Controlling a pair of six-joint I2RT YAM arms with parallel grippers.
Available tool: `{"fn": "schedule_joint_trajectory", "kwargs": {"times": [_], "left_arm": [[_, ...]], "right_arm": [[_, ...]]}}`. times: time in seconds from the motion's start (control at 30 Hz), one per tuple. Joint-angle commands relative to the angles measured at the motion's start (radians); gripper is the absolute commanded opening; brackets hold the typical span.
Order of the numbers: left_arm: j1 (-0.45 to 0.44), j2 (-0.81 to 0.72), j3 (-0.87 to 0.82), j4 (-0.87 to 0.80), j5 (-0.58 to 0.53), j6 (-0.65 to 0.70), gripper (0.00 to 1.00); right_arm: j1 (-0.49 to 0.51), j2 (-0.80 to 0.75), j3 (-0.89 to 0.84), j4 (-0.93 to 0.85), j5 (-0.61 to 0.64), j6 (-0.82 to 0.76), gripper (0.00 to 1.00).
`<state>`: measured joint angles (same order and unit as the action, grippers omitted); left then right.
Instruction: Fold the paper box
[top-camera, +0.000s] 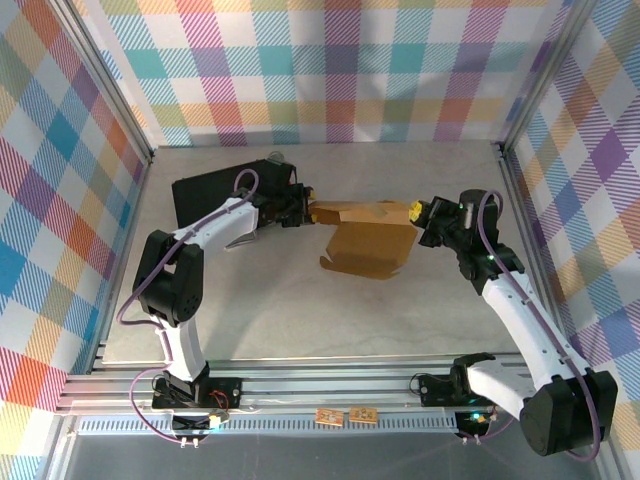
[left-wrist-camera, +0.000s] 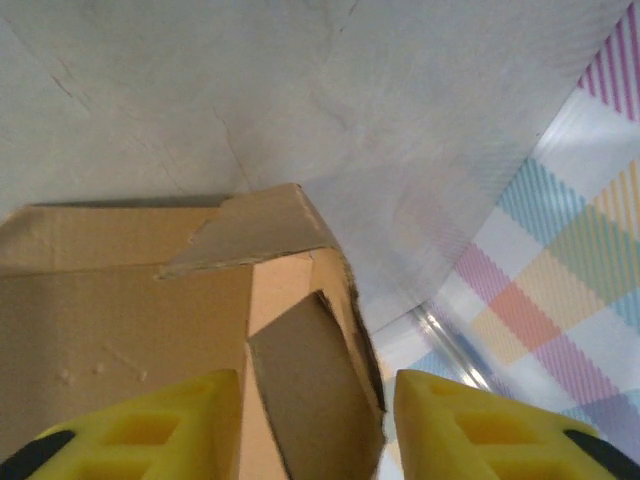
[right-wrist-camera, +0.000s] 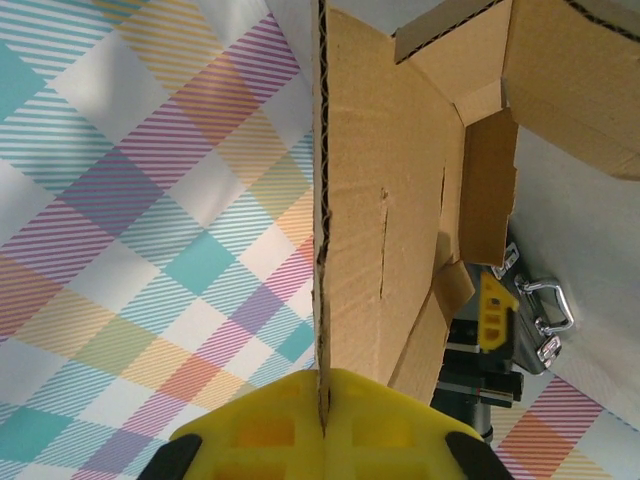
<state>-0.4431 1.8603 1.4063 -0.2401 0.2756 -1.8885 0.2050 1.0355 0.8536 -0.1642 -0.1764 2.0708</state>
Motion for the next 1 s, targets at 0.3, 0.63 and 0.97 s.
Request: {"fn": "schedule_joint_trajectory", "kwargs": {"times": [0.3, 0.63, 0.97], "left_arm": [[-0.053, -0.078, 0.032, -0.178, -0.171, -0.181, 0.0], [-0.16, -0.031, 0.337, -0.711, -0.397, -0.338, 0.0], [-0.2, 0.002, 0.381, -0.737, -0.431, -0.34, 0.0]], "right_arm": [[-0.038, 0.021, 0.037, -0.069, -0.119, 0.033, 0.32], [0.309, -0.129, 0.147, -0.292, 0.319, -0.085, 0.57], [0.485, 0.101, 0.376, -0.404, 0.414, -0.146, 0.59]]}}
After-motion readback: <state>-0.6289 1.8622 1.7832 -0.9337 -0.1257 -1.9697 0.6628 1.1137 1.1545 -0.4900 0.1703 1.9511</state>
